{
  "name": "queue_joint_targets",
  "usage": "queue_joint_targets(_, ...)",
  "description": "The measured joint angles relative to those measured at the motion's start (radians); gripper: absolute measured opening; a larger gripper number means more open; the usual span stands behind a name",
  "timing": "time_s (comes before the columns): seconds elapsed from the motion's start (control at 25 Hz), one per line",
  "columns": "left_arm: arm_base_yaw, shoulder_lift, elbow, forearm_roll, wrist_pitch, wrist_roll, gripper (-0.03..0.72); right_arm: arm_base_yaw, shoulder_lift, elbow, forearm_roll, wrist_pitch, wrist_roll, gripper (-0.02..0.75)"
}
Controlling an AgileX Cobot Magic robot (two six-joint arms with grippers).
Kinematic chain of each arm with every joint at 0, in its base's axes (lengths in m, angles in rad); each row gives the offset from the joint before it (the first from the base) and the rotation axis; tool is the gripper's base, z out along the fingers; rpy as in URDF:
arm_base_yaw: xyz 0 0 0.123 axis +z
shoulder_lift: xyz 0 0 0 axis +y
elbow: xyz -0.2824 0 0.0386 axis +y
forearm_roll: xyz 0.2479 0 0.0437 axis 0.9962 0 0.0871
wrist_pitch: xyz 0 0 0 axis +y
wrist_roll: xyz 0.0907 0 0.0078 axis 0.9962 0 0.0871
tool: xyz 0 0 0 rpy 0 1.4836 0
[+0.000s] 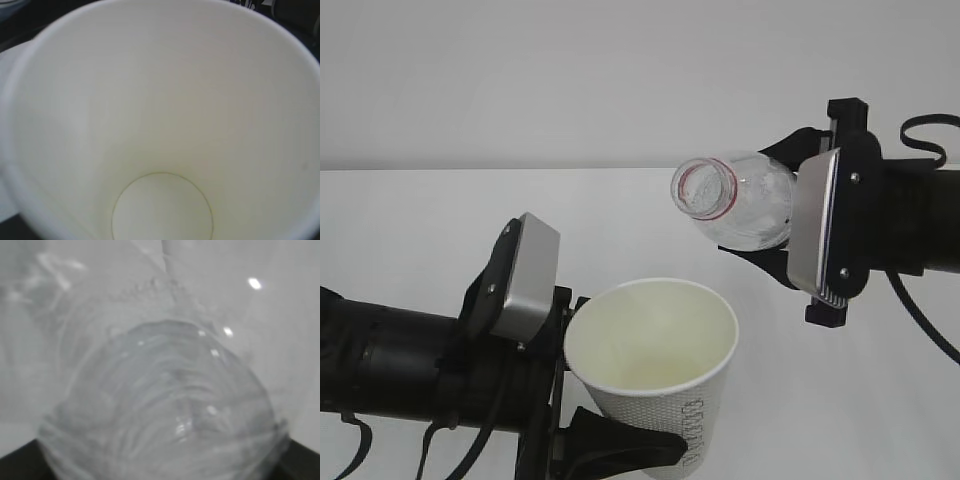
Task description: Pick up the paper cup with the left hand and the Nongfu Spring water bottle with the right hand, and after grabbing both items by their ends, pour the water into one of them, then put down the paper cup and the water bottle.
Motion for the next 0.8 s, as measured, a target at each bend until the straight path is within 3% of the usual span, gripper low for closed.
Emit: queue_joint_targets(0.8, 0.0, 0.0, 0.0, 0.0, 0.0, 0.0, 0.528, 0.0, 0.0, 0.0, 0.042, 0.001, -0.203, 0.521)
